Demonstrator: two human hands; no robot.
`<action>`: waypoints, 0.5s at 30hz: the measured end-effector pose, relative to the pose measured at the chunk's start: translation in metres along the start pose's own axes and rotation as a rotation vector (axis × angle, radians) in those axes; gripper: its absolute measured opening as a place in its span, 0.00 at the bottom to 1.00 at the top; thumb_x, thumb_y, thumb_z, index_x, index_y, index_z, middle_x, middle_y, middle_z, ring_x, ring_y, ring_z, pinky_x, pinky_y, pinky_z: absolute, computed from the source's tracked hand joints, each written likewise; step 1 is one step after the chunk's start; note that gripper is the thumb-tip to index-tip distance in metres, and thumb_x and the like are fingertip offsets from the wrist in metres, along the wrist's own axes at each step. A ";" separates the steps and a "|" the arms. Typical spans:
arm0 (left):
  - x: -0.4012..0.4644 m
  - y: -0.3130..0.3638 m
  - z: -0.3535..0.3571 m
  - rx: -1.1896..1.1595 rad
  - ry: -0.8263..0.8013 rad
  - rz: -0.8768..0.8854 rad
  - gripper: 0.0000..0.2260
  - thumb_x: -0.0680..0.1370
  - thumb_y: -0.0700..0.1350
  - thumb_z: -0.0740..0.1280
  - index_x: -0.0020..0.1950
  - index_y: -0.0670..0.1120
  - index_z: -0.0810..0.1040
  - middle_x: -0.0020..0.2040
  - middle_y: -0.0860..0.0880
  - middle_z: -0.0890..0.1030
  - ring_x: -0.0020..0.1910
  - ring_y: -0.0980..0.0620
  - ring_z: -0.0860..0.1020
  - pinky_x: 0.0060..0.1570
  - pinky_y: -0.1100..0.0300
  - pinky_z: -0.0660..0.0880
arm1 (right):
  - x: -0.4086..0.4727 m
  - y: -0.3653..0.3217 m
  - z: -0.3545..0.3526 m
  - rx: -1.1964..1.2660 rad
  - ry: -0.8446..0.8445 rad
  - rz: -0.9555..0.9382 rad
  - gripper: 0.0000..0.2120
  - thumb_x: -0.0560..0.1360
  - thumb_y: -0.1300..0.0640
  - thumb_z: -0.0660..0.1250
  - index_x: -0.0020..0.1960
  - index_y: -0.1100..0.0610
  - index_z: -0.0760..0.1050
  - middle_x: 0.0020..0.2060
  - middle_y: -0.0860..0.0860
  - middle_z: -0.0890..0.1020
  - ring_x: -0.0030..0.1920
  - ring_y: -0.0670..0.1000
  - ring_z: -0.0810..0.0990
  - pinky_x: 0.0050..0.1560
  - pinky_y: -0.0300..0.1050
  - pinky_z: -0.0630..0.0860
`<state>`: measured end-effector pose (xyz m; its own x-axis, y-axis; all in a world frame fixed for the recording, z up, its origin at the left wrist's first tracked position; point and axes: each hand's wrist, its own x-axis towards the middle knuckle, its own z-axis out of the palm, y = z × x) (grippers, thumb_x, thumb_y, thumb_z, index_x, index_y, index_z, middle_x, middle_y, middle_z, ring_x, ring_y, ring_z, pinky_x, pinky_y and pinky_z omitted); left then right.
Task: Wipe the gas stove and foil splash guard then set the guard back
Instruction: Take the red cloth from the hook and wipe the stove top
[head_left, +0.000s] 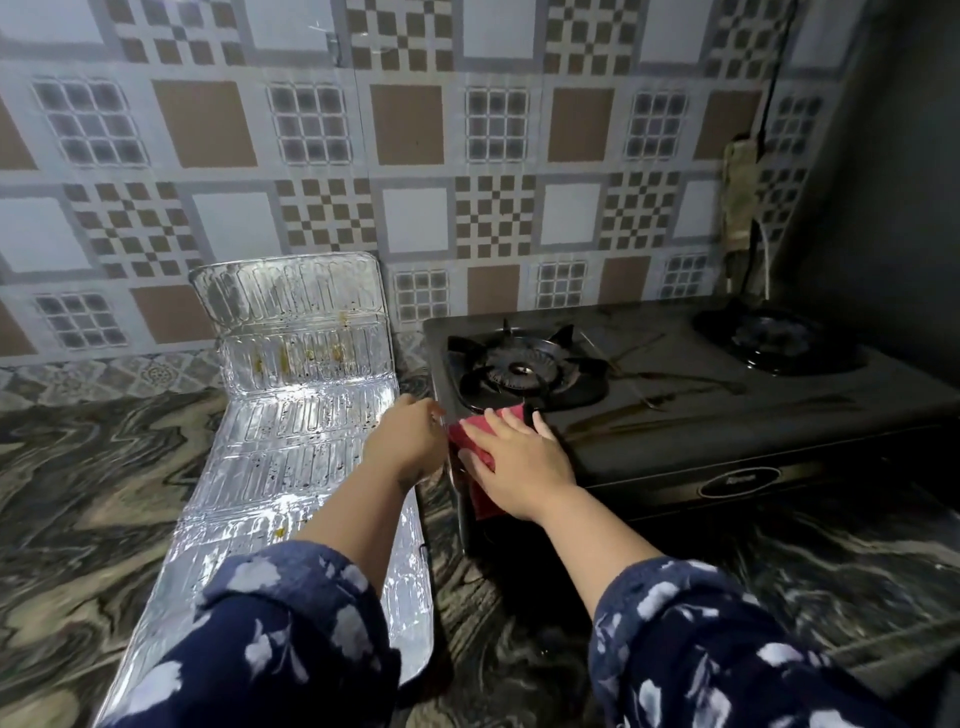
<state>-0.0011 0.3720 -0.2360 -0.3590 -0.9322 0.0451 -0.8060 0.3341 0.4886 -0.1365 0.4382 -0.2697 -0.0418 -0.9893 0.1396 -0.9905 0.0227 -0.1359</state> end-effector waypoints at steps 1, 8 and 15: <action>0.003 0.007 -0.001 0.024 -0.002 0.024 0.16 0.76 0.44 0.59 0.63 0.49 0.76 0.64 0.44 0.72 0.61 0.42 0.75 0.61 0.46 0.74 | -0.003 0.006 -0.002 -0.002 -0.002 0.008 0.25 0.80 0.40 0.47 0.75 0.44 0.57 0.77 0.52 0.58 0.77 0.52 0.54 0.75 0.56 0.44; 0.018 0.050 0.007 -0.011 -0.047 0.220 0.17 0.76 0.39 0.58 0.61 0.47 0.79 0.60 0.43 0.76 0.61 0.43 0.76 0.62 0.58 0.69 | -0.023 0.071 -0.015 -0.009 -0.019 0.163 0.24 0.80 0.40 0.46 0.75 0.43 0.56 0.77 0.50 0.57 0.77 0.50 0.51 0.75 0.55 0.42; 0.035 0.089 0.018 -0.094 -0.107 0.259 0.15 0.78 0.40 0.59 0.60 0.48 0.80 0.59 0.45 0.82 0.58 0.46 0.79 0.55 0.61 0.73 | -0.019 0.097 -0.022 -0.069 -0.080 0.291 0.27 0.80 0.40 0.44 0.77 0.47 0.51 0.78 0.55 0.52 0.78 0.54 0.48 0.74 0.59 0.38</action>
<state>-0.0936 0.3718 -0.2069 -0.5986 -0.7960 0.0895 -0.6357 0.5400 0.5516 -0.2346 0.4620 -0.2642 -0.3171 -0.9480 0.0263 -0.9452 0.3136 -0.0914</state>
